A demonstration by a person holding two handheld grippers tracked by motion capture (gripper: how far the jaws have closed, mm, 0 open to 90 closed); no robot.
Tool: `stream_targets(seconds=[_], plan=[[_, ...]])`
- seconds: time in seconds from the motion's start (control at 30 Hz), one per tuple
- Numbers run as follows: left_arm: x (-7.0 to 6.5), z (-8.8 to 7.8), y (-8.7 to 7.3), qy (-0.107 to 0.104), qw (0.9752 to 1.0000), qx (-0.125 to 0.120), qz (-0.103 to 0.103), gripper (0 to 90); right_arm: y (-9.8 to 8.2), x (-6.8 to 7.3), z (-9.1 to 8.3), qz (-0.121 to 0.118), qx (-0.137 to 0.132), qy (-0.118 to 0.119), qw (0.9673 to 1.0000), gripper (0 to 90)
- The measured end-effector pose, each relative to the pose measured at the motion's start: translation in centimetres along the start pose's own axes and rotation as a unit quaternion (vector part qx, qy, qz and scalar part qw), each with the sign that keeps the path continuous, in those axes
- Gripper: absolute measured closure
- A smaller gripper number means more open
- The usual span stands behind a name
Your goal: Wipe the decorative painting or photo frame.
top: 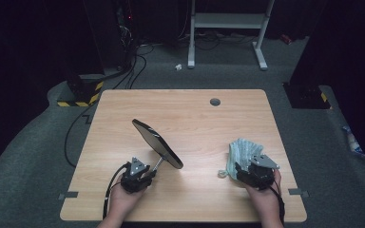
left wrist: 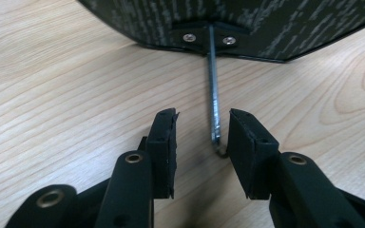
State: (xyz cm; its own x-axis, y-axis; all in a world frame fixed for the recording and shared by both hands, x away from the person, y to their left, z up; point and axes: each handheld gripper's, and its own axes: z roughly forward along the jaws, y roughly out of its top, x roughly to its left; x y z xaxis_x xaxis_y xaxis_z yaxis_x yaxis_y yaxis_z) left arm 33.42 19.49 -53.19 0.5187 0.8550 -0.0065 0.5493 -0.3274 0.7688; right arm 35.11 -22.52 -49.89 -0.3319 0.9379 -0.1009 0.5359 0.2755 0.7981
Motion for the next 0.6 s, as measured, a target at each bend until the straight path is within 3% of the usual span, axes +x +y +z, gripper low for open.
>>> stream_targets(seconds=[0.6], plan=[[1.7, -0.4, -0.3, 0.018, 0.9994, 0.001, -0.031, 63.2, -0.5, -0.1, -0.2, 0.001, 0.005, 0.000, 1.0000, 24.9]])
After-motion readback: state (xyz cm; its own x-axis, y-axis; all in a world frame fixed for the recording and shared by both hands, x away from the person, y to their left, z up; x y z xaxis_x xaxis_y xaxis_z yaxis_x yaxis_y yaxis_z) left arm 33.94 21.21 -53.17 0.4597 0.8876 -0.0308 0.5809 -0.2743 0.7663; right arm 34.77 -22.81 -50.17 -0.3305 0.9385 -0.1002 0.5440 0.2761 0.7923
